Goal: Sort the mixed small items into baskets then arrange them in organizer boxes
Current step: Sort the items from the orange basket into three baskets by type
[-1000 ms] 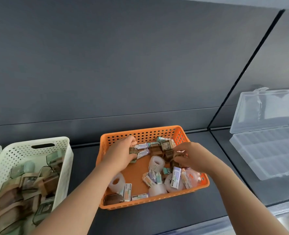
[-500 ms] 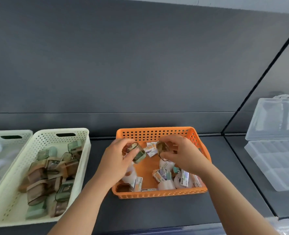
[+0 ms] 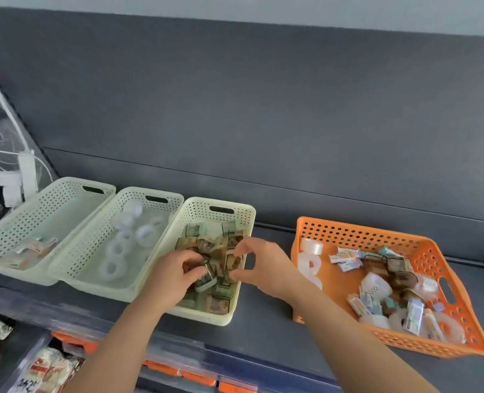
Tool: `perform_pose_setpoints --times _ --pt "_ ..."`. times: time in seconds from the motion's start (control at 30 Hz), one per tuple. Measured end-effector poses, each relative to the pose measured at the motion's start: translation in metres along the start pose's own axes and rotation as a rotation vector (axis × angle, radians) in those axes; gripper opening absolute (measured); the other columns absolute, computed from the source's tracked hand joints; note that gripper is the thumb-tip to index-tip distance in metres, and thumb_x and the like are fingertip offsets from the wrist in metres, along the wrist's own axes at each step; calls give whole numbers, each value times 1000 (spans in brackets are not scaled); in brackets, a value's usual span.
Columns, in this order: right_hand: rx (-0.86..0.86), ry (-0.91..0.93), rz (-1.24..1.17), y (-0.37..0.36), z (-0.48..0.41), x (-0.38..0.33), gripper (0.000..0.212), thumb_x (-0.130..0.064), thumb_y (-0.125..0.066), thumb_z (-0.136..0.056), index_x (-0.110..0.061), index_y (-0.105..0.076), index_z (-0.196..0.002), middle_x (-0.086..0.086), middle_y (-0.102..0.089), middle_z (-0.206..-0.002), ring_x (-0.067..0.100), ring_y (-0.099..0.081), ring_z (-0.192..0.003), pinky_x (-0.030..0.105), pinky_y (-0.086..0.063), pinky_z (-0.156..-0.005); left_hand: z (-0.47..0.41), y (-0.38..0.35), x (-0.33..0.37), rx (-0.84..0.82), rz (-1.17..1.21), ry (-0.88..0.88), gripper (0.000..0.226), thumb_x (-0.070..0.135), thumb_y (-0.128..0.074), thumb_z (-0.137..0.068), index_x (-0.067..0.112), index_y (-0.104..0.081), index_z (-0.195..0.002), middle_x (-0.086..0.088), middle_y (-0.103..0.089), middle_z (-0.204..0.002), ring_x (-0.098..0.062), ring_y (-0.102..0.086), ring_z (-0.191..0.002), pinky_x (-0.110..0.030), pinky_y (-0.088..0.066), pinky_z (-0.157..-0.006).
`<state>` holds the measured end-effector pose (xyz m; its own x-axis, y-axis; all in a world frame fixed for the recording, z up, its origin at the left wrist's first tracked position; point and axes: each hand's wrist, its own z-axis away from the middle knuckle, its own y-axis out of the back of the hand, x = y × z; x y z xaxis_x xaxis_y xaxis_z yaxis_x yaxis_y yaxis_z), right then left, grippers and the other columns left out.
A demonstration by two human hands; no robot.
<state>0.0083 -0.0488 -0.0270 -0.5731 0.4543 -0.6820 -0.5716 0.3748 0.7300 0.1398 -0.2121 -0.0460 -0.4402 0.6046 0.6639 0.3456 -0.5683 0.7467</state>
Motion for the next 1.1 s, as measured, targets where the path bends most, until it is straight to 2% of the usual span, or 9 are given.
perform_pose_setpoints --times 0.17,0.3,0.5,0.6,0.73,0.87,0.97,1.03,1.1 --pt "-40 -60 175 -17 -12 -7 36 -40 -69 -77 -29 -59 -110 -2 -57 -120 15 -44 -115 26 -42 -87 -5 11 -19 9 -91 -26 28 30 -67 -86 20 -68 -112 5 -62 -108 -7 -55 -95 -18 -36 -82" --pt "-7 -13 228 -16 -6 -10 41 -36 -68 -82 -21 -61 -119 -5 -54 -130 15 -36 -126 26 -35 -102 -5 12 -19 56 -160 -87 33 33 -61 -90 18 -65 -118 2 -59 -117 -13 -55 -105 -20 -37 -87" --pt "152 -95 174 23 47 17 40 -39 -61 -89 -28 -55 -127 -14 -51 -135 7 -46 -123 26 -38 -104 3 -8 45 120 -62 -296 26 31 -57 -91 20 -66 -113 11 -57 -110 -8 -53 -101 -23 -43 -90" --pt "223 -207 142 63 82 46 36 -30 -61 -91 -26 -57 -126 -12 -56 -129 8 -55 -111 16 -40 -88 4 -37 90 21 62 -387 21 27 -60 -90 21 -68 -109 12 -59 -103 -2 -55 -91 -21 -47 -85" --pt "261 -326 165 118 120 96 27 -18 -58 -92 -20 -64 -118 -6 -65 -117 6 -59 -94 17 -43 -79 -2 -90 141 -189 86 -412 27 29 -59 -91 26 -63 -118 13 -59 -106 2 -54 -92 -15 -44 -80" --pt "214 -422 171 153 142 140 23 -9 -59 -88 -13 -69 -109 4 -69 -109 25 -64 -99 40 -51 -86 -12 -143 188 -391 6 -367 42 31 -59 -92 26 -51 -133 9 -53 -132 -6 -51 -116 -18 -39 -92" --pt "155 -424 224 167 147 167 29 -13 -59 -89 -17 -65 -117 1 -64 -118 23 -60 -104 32 -48 -86 -21 -178 212 -496 -61 -367 46 31 -60 -90 29 -48 -135 7 -48 -140 -12 -48 -124 -26 -42 -97" --pt "110 -403 273 173 144 177 33 -15 -58 -90 -19 -61 -123 -2 -62 -121 19 -58 -107 23 -42 -85 -25 -196 223 -546 -103 -345 42 34 -61 -90 31 -51 -130 6 -48 -139 -14 -51 -119 -25 -44 -90" --pt "59 -377 284 176 140 183 33 -15 -58 -90 -20 -62 -122 -2 -63 -118 21 -59 -105 27 -46 -87 -28 -209 228 -579 -139 -307 30 33 -61 -90 30 -59 -120 5 -50 -134 -14 -54 -112 -23 -44 -82"
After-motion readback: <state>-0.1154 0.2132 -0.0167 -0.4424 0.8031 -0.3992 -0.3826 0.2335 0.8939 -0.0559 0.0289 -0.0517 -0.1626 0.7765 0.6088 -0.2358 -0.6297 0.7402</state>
